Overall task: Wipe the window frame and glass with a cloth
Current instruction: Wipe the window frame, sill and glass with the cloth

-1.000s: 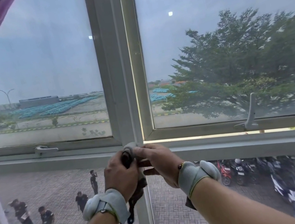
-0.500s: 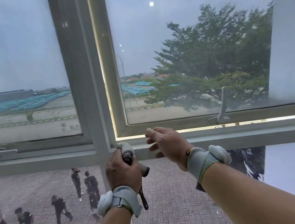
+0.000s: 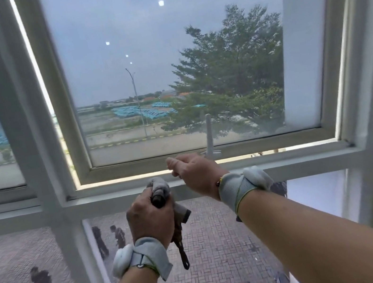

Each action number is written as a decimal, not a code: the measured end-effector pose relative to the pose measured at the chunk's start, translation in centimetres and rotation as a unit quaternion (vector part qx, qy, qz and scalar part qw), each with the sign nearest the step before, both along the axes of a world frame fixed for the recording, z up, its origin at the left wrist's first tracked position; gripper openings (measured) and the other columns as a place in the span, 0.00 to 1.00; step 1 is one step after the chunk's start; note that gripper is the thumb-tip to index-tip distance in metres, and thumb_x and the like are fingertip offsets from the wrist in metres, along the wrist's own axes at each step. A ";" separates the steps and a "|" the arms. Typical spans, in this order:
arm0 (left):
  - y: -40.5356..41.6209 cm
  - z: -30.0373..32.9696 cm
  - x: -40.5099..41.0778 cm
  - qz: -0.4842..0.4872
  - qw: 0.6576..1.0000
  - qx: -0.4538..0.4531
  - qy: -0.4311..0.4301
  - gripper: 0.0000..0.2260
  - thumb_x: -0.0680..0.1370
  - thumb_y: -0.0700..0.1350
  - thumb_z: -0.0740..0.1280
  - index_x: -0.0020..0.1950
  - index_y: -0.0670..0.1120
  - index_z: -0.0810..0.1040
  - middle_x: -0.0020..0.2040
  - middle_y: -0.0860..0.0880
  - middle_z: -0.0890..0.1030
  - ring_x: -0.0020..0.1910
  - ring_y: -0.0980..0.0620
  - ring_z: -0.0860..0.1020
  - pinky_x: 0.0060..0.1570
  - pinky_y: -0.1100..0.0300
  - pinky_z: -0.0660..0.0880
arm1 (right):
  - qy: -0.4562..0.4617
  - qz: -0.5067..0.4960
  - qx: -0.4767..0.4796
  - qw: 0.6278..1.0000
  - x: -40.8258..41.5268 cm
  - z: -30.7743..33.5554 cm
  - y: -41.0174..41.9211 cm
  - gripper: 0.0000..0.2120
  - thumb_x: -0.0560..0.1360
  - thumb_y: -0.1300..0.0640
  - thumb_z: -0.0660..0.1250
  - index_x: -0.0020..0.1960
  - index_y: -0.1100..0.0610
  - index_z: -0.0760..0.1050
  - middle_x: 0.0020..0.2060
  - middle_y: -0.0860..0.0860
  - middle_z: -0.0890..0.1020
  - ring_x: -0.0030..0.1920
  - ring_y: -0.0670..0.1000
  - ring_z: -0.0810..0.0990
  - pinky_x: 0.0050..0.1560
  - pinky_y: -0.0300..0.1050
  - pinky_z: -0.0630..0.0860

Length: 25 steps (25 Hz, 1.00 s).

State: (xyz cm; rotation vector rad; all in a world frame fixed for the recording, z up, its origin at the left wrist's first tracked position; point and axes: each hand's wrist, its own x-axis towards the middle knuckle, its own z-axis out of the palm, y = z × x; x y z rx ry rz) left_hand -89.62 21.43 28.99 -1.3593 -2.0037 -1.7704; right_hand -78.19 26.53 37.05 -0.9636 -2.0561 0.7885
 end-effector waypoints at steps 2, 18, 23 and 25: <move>0.7 0.2 2.4 -0.016 1.000 -0.002 0.001 0.07 0.72 0.47 0.72 0.37 0.46 0.79 0.31 0.48 0.79 0.33 0.44 0.77 0.35 0.54 0.75 | -0.028 -0.006 0.022 0.999 2.0 0.1 0.7 0.22 0.79 0.42 0.57 0.44 0.60 0.78 0.40 0.55 0.82 0.46 0.57 0.78 0.51 0.54 0.76; 8.0 0.5 22.2 -0.100 0.993 -0.007 0.056 0.07 0.72 0.49 0.70 0.39 0.46 0.79 0.35 0.47 0.81 0.36 0.45 0.77 0.37 0.58 0.69 | -0.038 -0.116 0.109 0.987 21.6 1.3 5.6 0.22 0.80 0.43 0.54 0.51 0.58 0.79 0.48 0.55 0.83 0.52 0.57 0.78 0.57 0.53 0.74; 11.2 0.9 29.5 -0.157 0.985 -0.010 0.076 0.08 0.73 0.49 0.69 0.42 0.44 0.80 0.40 0.44 0.83 0.42 0.42 0.78 0.40 0.58 0.69 | 0.009 -0.173 0.099 0.980 28.3 2.3 6.8 0.22 0.81 0.42 0.54 0.56 0.55 0.80 0.53 0.53 0.83 0.56 0.54 0.78 0.60 0.48 0.72; 12.4 0.9 32.1 -0.183 0.980 -0.014 0.078 0.08 0.73 0.49 0.68 0.43 0.45 0.80 0.41 0.44 0.83 0.43 0.42 0.79 0.41 0.56 0.71 | 0.016 -0.195 0.104 0.975 30.4 2.5 7.1 0.22 0.81 0.42 0.54 0.55 0.55 0.81 0.52 0.53 0.83 0.55 0.54 0.78 0.60 0.47 0.72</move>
